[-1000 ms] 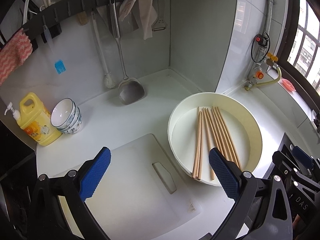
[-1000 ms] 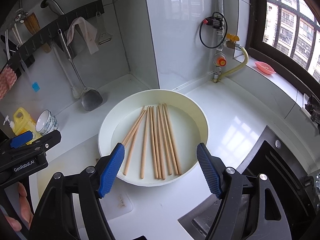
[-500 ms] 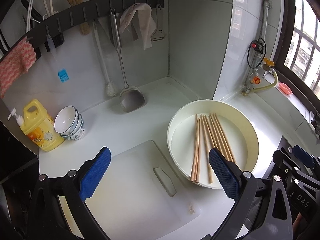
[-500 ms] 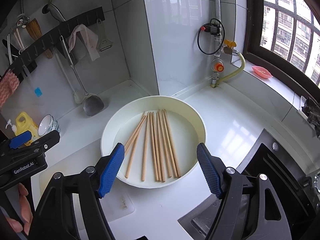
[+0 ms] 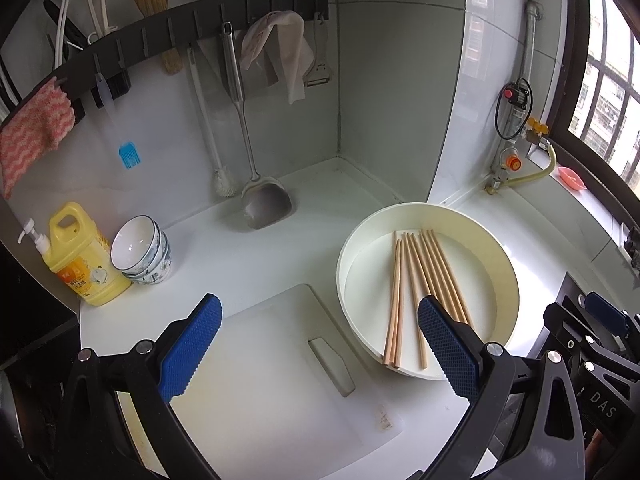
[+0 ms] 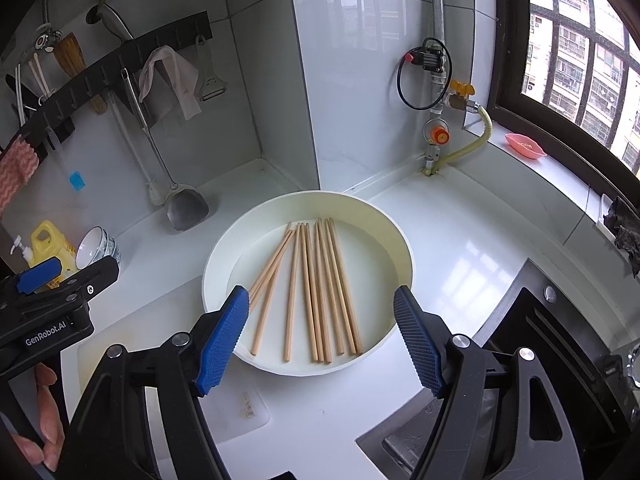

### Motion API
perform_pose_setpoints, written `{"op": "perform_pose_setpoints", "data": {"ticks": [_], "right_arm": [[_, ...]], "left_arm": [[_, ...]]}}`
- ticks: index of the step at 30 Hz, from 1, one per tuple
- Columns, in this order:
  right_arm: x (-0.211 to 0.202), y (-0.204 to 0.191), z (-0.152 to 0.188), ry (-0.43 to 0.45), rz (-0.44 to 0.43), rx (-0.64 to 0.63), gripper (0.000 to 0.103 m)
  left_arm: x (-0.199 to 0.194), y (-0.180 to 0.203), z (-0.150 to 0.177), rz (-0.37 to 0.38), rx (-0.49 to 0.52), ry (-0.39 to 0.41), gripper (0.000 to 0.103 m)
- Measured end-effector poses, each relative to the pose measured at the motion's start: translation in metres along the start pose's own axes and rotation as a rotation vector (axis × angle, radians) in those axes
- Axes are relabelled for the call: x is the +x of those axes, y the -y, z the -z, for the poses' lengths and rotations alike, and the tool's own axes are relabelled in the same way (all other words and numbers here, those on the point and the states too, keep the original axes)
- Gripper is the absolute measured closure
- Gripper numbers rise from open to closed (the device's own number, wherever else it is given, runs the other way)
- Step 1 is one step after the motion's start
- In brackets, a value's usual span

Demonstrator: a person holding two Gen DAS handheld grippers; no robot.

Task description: Organize utensils

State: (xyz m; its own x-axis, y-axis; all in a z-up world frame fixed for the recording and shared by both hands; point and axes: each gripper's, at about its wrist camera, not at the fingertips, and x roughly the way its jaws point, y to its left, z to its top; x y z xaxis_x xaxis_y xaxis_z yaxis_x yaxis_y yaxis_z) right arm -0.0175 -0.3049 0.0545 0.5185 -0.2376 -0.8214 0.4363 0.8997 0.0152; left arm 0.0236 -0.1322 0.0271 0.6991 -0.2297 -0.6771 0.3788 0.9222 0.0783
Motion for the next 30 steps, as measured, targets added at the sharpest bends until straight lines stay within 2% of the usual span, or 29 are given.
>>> {"op": "perform_pose_setpoints", "data": {"ticks": [7, 10, 30], "right_arm": [[0.0010, -0.0013, 0.0005, -0.006, 0.003, 0.000, 0.032], [0.0006, -0.0019, 0.0008, -0.005, 0.005, 0.000, 0.032], [-0.0017, -0.0021, 0.0020, 0.001, 0.013, -0.001, 0.032]], "left_arm": [[0.0033, -0.0001, -0.0005, -0.012, -0.004, -0.011, 0.006], [0.0045, -0.0002, 0.0002, 0.006, -0.007, -0.019, 0.006], [-0.0011, 0.0033, 0.0032, -0.002, 0.025, 0.016, 0.006]]}}
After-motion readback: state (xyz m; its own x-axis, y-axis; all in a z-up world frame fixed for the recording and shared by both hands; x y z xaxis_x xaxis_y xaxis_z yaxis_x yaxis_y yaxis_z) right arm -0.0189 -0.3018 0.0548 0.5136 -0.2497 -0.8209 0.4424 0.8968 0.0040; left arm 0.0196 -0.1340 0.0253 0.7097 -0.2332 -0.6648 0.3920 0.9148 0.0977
